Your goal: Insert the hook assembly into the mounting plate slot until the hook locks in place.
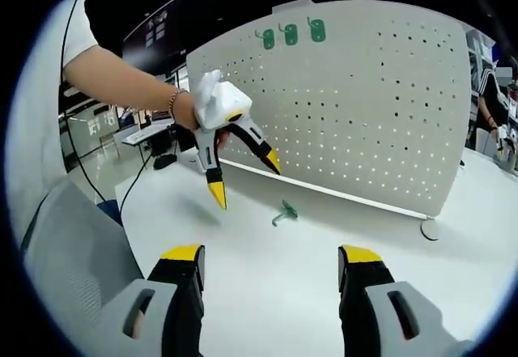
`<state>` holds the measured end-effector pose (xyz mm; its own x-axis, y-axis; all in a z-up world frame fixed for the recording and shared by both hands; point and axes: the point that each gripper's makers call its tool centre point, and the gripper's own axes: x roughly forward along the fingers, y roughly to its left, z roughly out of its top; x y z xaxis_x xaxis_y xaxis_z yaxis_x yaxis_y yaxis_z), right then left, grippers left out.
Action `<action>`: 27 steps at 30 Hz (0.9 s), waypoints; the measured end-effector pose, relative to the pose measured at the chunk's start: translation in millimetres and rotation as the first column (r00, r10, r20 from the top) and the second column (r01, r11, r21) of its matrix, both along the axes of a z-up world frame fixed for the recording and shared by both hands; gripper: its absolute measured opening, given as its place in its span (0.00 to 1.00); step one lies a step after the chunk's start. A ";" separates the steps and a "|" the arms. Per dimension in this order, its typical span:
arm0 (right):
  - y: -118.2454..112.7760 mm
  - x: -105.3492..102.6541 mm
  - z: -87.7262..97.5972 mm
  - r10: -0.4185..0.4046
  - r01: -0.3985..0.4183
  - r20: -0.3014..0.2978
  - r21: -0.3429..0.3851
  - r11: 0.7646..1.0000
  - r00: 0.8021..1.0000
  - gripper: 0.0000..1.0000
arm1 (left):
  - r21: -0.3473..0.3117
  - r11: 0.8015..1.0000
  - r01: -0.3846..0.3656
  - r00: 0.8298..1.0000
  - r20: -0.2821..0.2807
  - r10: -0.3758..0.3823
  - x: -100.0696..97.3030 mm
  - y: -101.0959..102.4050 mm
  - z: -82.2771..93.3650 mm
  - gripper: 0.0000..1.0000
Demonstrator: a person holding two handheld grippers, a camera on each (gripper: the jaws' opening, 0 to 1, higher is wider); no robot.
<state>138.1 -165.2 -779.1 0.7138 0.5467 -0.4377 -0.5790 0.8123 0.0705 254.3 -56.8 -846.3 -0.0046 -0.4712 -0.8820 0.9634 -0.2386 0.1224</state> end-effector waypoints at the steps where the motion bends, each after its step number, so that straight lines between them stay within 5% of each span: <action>1: -0.1 0.0 0.1 0.000 0.000 0.002 0.000 1.000 1.000 0.64 | 0.000 1.000 0.002 1.000 -0.001 -0.002 1.5 -2.0 0.3 0.78; 27: -0.9 -1.0 -3.0 -0.001 0.001 -0.013 -0.002 1.000 1.000 0.64 | 0.122 0.978 0.168 0.983 -0.098 -0.156 0.8 -29.4 -40.9 0.74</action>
